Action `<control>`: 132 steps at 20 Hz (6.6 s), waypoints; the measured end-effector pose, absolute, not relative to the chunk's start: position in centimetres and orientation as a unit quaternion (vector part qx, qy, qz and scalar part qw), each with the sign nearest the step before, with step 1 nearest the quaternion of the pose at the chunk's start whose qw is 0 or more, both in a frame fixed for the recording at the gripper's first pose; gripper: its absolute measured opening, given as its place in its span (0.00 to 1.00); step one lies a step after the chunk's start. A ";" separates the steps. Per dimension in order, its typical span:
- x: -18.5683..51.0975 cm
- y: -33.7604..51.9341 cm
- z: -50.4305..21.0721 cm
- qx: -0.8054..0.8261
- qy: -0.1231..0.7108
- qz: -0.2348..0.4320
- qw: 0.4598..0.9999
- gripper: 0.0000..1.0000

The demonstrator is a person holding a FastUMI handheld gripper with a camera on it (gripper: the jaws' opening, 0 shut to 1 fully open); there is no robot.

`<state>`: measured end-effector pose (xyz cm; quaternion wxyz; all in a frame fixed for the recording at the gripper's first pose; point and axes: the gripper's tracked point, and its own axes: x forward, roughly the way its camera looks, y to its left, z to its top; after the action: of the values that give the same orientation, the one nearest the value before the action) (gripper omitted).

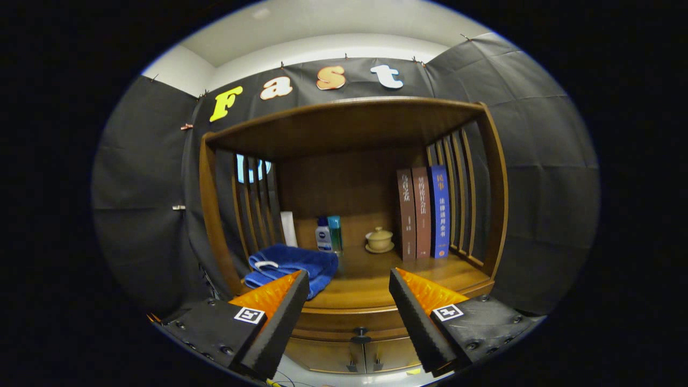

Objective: Pull open the drawer, take out the items inside it, and place them on the countertop above the cabinet.

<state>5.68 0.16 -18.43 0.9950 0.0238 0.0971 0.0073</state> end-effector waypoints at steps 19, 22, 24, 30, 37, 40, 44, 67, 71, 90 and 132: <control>9.3 -1.9 -39.2 0.007 0.301 -0.024 0.953 0.51; 9.0 -1.8 -39.0 0.005 0.304 -0.025 0.952 0.42; 9.4 -1.7 -39.3 0.005 0.307 -0.023 0.951 0.38; 9.1 -1.7 -39.3 0.011 0.312 -0.027 0.950 0.39; 6.0 -1.6 -38.9 0.012 0.321 -0.028 0.947 0.38; 3.8 -1.5 -38.6 0.018 0.328 -0.027 0.944 0.38; 0.9 -1.5 -38.1 0.017 0.339 -0.030 0.940 0.39; -8.0 -1.3 -37.6 0.035 0.388 -0.040 0.920 0.40; -8.3 -1.5 -37.4 0.025 0.391 -0.042 0.919 0.48; 3.6 -1.1 -26.1 0.028 0.343 -0.023 0.939 0.93; 9.5 -0.9 -25.3 0.031 0.420 -0.018 0.907 0.21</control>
<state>9.50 -0.94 -25.29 0.9071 0.0311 0.4195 -0.0176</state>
